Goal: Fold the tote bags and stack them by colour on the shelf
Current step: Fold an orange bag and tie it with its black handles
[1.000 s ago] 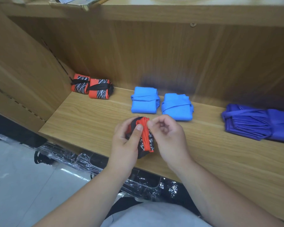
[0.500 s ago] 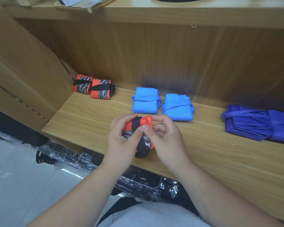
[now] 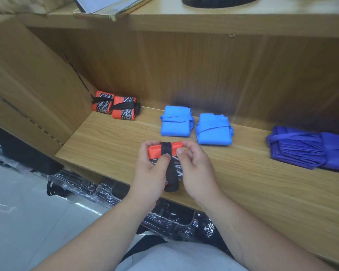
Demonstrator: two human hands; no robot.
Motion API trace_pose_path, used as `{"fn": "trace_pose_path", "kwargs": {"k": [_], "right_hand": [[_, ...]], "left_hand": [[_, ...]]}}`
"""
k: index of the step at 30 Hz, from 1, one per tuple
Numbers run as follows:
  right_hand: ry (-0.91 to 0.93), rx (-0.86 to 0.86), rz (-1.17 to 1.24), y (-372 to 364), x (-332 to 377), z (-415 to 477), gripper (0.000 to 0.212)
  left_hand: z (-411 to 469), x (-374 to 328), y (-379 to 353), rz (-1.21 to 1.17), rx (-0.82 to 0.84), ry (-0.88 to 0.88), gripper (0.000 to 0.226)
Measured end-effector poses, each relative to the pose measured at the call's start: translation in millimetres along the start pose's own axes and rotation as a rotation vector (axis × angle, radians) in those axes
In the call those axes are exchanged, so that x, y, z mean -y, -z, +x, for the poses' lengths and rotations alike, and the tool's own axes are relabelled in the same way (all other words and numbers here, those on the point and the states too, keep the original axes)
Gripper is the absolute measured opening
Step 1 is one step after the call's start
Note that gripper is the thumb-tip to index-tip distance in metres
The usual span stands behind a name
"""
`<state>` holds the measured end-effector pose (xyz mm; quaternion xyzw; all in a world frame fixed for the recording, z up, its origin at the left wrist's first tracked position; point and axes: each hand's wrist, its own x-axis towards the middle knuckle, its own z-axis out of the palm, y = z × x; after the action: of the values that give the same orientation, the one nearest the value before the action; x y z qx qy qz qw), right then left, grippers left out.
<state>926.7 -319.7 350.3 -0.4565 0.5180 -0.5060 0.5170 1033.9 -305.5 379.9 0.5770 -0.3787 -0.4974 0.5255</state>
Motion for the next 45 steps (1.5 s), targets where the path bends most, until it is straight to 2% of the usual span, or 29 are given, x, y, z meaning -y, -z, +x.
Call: {"fn": "trace_pose_path", "kwargs": {"k": [1, 4, 8, 12, 19, 22, 25, 27, 29, 32, 36, 39, 43, 45], "right_hand": [[0.003, -0.007, -0.049, -0.8, -0.1, 0.2, 0.009], [0.05, -0.084, -0.134, -3.7, 1.8, -0.1, 0.024], [0.105, -0.118, -0.062, -9.7, 6.9, 2.6, 0.016], [0.126, -0.131, 0.045, -24.6, 6.4, 5.2, 0.022], [0.012, -0.107, 0.181, -71.1, 0.0, 26.8, 0.033], [-0.029, -0.081, 0.096, -99.0, -4.0, 36.5, 0.03], [-0.124, -0.044, 0.02, -127.1, -6.9, 45.5, 0.021], [-0.227, 0.0, -0.017, -144.1, -7.1, 49.6, 0.03], [-0.287, 0.032, -0.047, -161.2, -6.8, 53.2, 0.029], [-0.276, -0.034, -0.047, -184.0, -11.9, 60.2, 0.017], [-0.277, -0.18, -0.062, -197.6, -18.1, 70.5, 0.01], [-0.293, -0.195, -0.106, -201.9, -22.3, 77.9, 0.01], [-0.303, -0.149, -0.194, -217.0, -18.4, 96.9, 0.012], [-0.291, -0.13, -0.221, -229.2, -14.3, 110.7, 0.014]], "left_hand": [[0.5, 0.4, 1.3, 0.009, 0.005, -0.007, 0.025], [0.5, -2.5, 0.0, 0.011, 0.049, -0.01, 0.024], [6.1, -8.5, 4.9, -0.042, 0.148, 0.014, 0.017], [18.8, -10.3, 18.5, -0.052, 0.196, -0.02, 0.022], [56.4, -6.4, 61.0, -0.041, 0.17, -0.043, 0.009], [77.4, -7.7, 89.0, -0.019, 0.163, -0.04, 0.019], [101.0, -5.9, 119.0, -0.035, 0.094, -0.034, 0.016], [120.2, -4.9, 140.1, -0.058, 0.005, -0.015, 0.013], [137.9, -6.7, 159.6, -0.085, -0.011, 0.032, 0.011], [159.1, -5.6, 183.6, -0.068, 0.061, 0.105, 0.011], [178.2, 1.4, 209.2, 0.074, 0.116, 0.103, 0.016], [179.3, 6.8, 231.6, 0.287, 0.217, -0.048, 0.023], [183.7, 17.4, 264.0, 0.784, 0.312, -0.541, 0.045], [188.5, 18.9, 272.1, 0.943, 0.341, -0.663, 0.054]]}}
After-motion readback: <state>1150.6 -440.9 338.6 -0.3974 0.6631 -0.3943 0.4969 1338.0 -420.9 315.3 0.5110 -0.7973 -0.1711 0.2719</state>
